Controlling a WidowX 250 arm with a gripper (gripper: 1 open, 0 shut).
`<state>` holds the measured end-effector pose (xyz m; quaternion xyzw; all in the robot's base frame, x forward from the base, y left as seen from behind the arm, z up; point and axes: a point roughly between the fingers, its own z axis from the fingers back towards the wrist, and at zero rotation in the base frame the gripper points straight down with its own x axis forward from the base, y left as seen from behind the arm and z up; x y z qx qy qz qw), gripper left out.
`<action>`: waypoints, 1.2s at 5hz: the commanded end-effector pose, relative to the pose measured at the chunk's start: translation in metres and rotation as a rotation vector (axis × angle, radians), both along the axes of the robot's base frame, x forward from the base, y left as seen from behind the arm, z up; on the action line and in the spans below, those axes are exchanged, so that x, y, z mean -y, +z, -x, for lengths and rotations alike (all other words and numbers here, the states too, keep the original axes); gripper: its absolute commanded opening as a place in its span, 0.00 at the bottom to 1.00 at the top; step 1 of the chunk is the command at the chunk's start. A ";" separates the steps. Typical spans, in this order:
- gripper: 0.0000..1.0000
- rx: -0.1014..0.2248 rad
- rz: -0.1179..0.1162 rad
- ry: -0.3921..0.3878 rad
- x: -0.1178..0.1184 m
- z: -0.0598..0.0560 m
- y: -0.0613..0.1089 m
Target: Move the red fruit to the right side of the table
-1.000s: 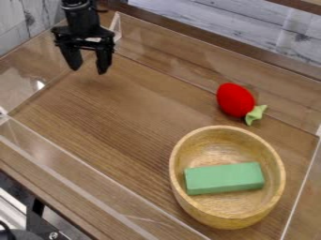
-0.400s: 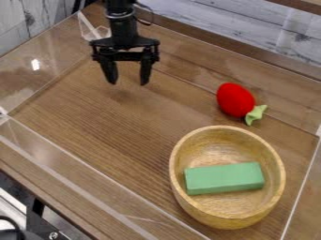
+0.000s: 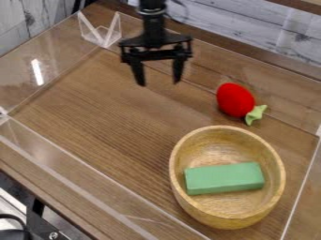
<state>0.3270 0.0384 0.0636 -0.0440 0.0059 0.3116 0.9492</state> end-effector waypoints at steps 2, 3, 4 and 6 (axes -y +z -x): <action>1.00 0.083 -0.012 0.166 0.062 -0.019 0.020; 1.00 0.092 -0.012 0.222 0.083 -0.026 0.017; 1.00 0.104 -0.019 0.271 0.089 -0.033 0.013; 1.00 0.113 -0.051 0.330 0.094 -0.046 0.000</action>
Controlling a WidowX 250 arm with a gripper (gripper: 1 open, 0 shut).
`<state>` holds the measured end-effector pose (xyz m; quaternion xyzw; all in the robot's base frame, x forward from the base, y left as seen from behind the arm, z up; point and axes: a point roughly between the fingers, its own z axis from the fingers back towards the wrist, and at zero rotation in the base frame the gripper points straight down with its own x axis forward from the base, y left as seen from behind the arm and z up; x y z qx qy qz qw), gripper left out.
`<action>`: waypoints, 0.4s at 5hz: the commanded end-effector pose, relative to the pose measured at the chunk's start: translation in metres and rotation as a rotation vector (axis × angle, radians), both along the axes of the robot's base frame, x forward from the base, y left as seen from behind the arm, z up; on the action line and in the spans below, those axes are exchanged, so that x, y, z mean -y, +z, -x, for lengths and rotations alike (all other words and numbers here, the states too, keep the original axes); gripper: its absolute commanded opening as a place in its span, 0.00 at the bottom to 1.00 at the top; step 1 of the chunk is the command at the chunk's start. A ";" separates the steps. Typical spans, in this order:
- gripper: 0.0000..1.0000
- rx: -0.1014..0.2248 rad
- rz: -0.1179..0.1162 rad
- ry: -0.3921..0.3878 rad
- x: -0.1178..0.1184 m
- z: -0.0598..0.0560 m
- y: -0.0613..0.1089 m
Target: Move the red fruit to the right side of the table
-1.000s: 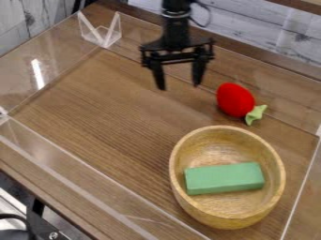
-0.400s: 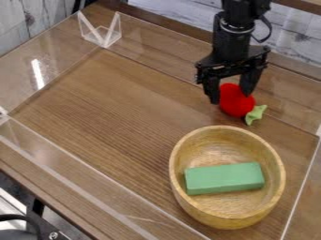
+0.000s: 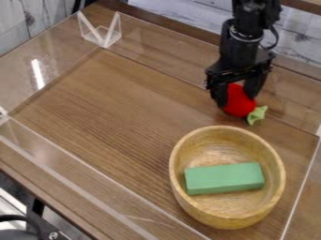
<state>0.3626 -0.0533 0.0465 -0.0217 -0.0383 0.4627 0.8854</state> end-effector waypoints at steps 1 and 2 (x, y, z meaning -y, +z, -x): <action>1.00 0.062 -0.011 0.013 0.003 -0.015 0.012; 1.00 0.066 -0.027 0.019 0.002 -0.015 0.008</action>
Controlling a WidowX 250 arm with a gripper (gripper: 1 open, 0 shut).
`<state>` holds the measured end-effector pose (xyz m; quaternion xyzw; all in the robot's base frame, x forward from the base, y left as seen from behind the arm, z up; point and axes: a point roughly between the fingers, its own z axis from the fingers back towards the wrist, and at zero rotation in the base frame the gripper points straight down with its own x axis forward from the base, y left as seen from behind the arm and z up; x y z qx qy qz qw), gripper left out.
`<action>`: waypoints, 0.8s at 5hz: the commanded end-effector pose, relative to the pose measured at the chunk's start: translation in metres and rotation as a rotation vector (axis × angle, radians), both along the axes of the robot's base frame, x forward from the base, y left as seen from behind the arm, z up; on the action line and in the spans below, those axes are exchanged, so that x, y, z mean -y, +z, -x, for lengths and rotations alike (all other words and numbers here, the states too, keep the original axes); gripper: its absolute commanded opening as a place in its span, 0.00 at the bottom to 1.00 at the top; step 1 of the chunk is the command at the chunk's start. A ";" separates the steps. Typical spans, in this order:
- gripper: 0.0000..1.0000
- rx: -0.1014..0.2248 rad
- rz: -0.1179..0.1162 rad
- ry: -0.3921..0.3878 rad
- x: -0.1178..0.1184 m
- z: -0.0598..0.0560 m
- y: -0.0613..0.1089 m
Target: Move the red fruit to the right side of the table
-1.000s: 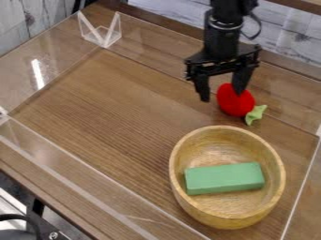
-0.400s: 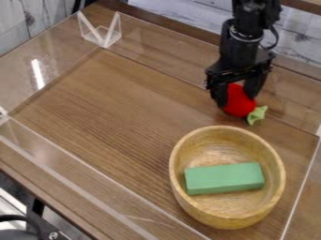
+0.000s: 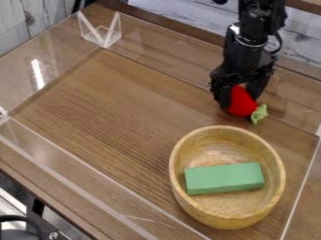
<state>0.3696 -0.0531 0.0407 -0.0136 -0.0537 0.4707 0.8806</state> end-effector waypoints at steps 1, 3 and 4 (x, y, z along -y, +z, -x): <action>1.00 0.047 -0.015 0.005 0.001 -0.005 0.010; 1.00 0.048 -0.050 0.001 -0.001 -0.002 0.004; 1.00 0.047 -0.067 -0.008 -0.002 -0.002 0.002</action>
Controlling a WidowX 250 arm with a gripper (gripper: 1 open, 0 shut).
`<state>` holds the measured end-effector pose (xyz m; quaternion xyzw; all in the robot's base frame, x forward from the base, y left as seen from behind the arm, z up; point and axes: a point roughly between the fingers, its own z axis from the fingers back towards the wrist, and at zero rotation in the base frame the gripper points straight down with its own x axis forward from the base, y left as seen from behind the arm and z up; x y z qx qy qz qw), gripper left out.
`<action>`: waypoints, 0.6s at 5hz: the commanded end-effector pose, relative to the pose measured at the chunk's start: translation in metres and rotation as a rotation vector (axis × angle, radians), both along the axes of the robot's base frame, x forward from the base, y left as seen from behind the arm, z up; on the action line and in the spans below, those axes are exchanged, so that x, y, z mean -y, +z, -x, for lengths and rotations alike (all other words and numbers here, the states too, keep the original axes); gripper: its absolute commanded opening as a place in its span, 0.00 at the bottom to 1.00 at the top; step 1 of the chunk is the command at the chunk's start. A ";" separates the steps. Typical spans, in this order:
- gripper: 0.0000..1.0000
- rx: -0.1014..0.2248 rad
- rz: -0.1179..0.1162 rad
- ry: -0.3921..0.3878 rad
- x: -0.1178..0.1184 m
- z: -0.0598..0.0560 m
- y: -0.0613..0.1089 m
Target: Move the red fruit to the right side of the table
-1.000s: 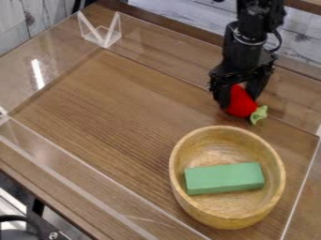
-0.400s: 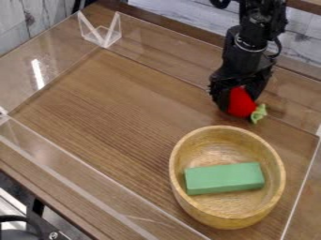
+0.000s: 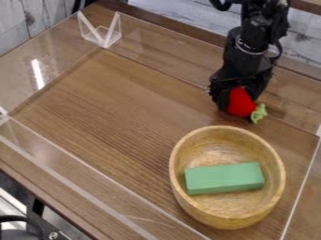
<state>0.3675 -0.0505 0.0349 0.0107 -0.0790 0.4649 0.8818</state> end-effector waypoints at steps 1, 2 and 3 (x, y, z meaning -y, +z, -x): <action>1.00 0.022 -0.016 -0.012 -0.001 -0.003 0.006; 1.00 0.017 -0.032 -0.025 -0.002 -0.003 0.005; 1.00 0.004 -0.016 -0.033 -0.006 -0.002 0.018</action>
